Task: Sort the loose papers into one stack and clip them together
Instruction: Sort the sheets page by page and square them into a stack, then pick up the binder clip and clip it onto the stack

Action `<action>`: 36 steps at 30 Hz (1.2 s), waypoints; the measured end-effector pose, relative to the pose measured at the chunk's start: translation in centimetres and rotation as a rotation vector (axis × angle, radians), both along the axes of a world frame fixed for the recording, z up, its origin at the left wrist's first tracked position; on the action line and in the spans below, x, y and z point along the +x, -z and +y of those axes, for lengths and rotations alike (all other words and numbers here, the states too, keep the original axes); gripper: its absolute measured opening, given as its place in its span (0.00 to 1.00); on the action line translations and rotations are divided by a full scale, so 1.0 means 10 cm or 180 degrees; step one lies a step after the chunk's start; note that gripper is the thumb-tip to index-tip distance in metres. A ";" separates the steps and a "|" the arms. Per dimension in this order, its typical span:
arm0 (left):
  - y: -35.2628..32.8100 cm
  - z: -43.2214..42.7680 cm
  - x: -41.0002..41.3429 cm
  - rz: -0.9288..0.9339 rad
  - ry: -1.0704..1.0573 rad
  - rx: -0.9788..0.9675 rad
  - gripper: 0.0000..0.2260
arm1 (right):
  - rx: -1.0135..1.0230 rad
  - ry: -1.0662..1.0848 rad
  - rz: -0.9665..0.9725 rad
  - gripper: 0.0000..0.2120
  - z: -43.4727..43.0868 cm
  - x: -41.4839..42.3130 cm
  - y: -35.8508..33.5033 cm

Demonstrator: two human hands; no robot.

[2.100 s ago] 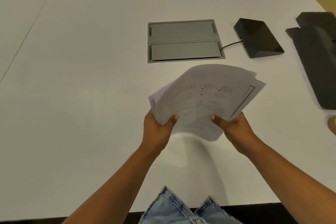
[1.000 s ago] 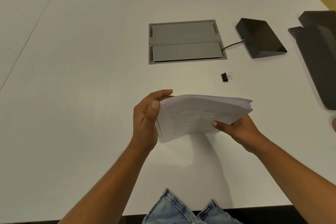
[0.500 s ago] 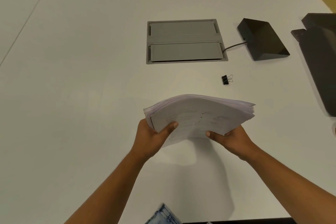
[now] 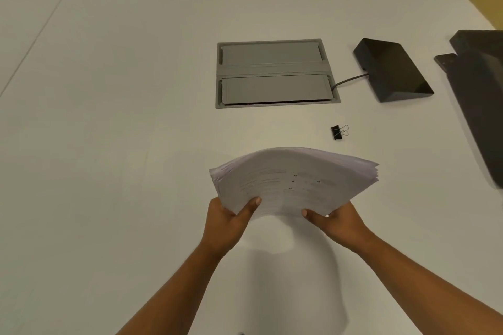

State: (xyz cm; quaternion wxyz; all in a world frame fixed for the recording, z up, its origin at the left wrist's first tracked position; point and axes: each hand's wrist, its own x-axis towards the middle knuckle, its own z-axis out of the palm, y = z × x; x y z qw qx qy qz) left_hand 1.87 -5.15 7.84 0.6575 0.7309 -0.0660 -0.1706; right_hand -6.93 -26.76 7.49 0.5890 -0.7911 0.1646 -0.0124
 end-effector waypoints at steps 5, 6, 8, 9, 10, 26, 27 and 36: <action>0.11 0.01 0.07 0.0294 0.0033 0.0010 0.14 | -0.0161 -0.0213 0.0559 0.09 -0.11 0.00 0.36; 0.11 0.01 0.09 0.0361 0.0066 0.0015 0.13 | -0.0157 -0.0227 0.0634 0.08 -0.14 0.00 0.40; 0.12 0.01 0.14 0.0552 0.0139 0.0011 0.13 | 0.0020 -0.0300 0.0742 0.12 -0.17 0.00 0.40; 0.11 0.01 0.17 0.0679 0.0189 0.0002 0.13 | 0.0121 -0.0370 0.0800 0.14 -0.20 0.00 0.39; 0.11 0.02 0.20 0.0827 0.0253 0.0002 0.13 | 0.0188 -0.0460 0.0881 0.14 -0.23 0.00 0.37; -0.04 -0.35 1.04 0.0937 -0.0574 -0.0800 0.13 | 0.1394 -0.0908 0.1636 0.24 -0.52 0.05 0.38; -0.01 -0.37 1.07 0.0961 -0.0621 -0.0781 0.12 | 0.1345 -0.0965 0.1718 0.24 -0.54 0.09 0.38; 0.36 -0.49 1.30 0.0957 -0.0709 -0.0321 0.09 | 0.0012 0.0302 0.1668 0.01 -1.27 0.83 0.32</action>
